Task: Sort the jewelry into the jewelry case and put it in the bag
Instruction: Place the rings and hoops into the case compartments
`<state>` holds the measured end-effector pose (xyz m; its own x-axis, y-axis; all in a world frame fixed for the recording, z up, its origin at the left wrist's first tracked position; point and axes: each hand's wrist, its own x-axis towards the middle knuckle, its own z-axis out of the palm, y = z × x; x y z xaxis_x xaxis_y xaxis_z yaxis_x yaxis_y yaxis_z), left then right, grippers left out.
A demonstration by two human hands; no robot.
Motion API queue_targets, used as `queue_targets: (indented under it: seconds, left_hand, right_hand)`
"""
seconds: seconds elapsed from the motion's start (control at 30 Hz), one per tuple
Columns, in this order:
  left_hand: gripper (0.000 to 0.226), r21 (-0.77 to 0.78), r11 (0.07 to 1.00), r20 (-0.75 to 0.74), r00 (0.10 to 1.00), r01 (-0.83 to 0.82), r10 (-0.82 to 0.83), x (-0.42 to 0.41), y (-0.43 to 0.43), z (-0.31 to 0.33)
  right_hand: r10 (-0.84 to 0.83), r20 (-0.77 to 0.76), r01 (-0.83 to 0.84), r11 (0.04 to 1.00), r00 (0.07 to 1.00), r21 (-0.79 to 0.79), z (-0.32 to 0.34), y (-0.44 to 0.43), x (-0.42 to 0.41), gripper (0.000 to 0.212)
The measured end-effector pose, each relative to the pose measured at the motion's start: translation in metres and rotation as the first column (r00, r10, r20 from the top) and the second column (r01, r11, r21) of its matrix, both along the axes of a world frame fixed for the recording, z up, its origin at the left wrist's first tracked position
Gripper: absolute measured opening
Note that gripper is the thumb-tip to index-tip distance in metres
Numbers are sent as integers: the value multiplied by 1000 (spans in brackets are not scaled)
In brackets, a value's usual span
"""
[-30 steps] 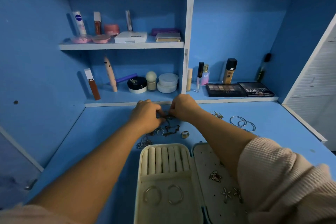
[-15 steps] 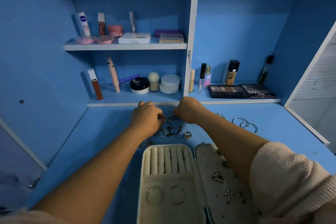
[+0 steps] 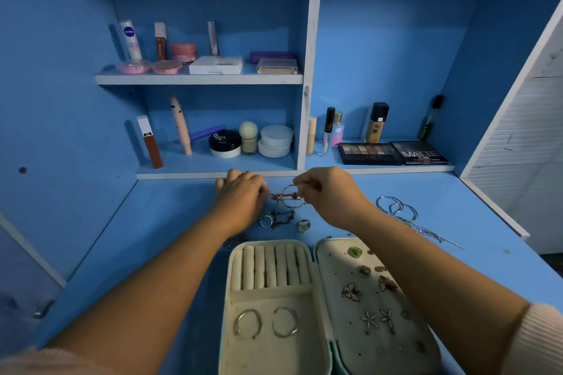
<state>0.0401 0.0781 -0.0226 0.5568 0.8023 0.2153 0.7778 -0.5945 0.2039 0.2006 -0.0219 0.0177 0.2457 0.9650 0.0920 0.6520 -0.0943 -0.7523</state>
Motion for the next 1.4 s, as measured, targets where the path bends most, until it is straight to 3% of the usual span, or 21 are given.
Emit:
queue_targets:
  seconds: [0.2,0.4,0.57,0.77,0.9,1.07,1.2,1.3,1.4]
  left_hand:
    - [9,38,999,210,977,-38,29,-4,-14,9]
    - [6,96,995,443,896,-21,-24,-24,-43,22]
    - [9,-41,998,553,833,46,-16,-44,-84,35]
    - [19,-187,976,391,920,108,-27,-69,-146,21]
    - [26,-154,987,219,976,39,-4,-71,-160,13]
    - [11,-73,997,74,997,10,-4,-74,-165,10]
    - [6,-16,1000,173,985,4,-1,-77,-168,6]
    - [7,-97,995,347,937,-10,43,-86,-168,-1]
    - [20,-159,987,452,890,15,59,-95,-171,-7]
  right_hand:
    - [-18,-8,18,1000,1000,15,4,-50,-8,19]
    - [-35,-20,34,999,999,-8,-7,-96,-19,18]
    - [-108,8,107,993,994,57,-19,-119,-27,17]
    - [-183,-92,193,975,979,109,-27,-130,-32,15]
    - [-184,-89,194,974,979,117,-29,-133,-36,16]
    - [-188,-62,194,975,980,105,-29,-138,-41,16]
    - [-167,-24,169,981,986,93,-25,-141,-45,16]
    - [-125,30,121,988,992,98,-23,-142,-51,17]
    - [-28,197,2,992,980,129,-20,-142,-60,20]
